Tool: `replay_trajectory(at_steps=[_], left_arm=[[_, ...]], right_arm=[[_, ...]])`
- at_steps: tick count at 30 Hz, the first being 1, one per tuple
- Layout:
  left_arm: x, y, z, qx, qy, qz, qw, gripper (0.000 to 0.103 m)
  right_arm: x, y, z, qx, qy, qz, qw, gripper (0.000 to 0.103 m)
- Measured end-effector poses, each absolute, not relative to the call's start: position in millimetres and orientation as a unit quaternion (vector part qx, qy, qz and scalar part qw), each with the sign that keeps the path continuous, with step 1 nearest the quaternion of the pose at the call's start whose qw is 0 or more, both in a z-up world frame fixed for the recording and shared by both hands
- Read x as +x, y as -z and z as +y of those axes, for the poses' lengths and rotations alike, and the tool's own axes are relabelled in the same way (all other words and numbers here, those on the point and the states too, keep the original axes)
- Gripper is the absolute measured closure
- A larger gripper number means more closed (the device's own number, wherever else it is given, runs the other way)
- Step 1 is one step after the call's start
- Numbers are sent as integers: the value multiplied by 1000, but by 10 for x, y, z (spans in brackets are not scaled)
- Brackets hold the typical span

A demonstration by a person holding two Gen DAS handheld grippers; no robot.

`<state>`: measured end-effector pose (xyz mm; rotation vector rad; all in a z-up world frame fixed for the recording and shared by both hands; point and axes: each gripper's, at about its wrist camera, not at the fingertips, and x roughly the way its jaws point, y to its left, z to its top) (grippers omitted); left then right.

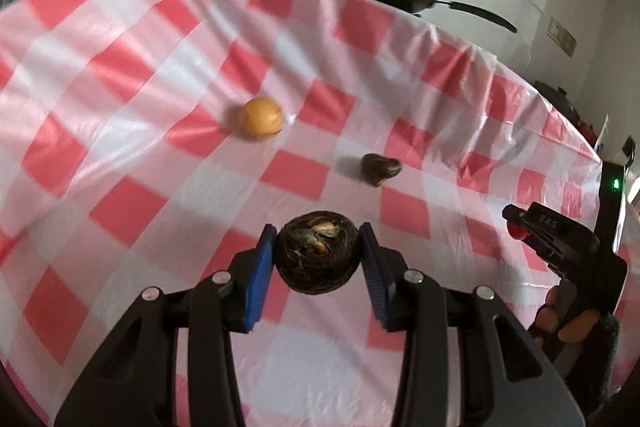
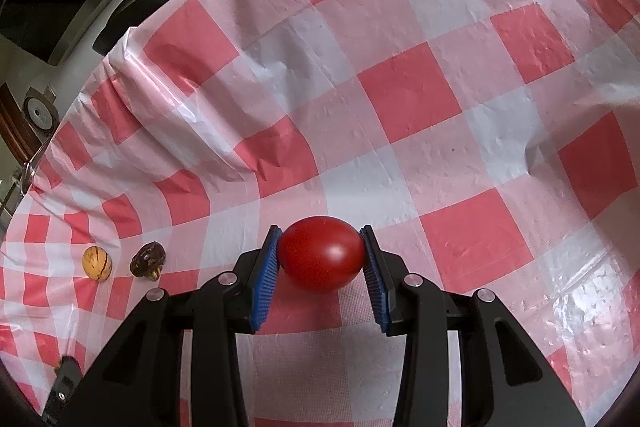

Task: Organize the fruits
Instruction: 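Carry the tomato and dried fruit to the white box and open both tools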

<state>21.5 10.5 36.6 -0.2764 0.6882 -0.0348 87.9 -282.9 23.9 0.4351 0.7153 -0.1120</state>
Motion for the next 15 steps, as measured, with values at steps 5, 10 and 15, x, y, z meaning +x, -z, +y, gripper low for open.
replay_trajectory(at_steps=[5,10,15], left_arm=[[-44,-384,326,-155,13,325,933,61],[-270,-443,480,-173,15,313,934,61],[-511,-448,580,-183,24,313,932,61]], right_arm=[[535,-313,-2618,206,21,352,913,64],[-1,-302,-2331,227,-38,370,900,64],[-573,-187,-2028,243,-81,395,883,64]])
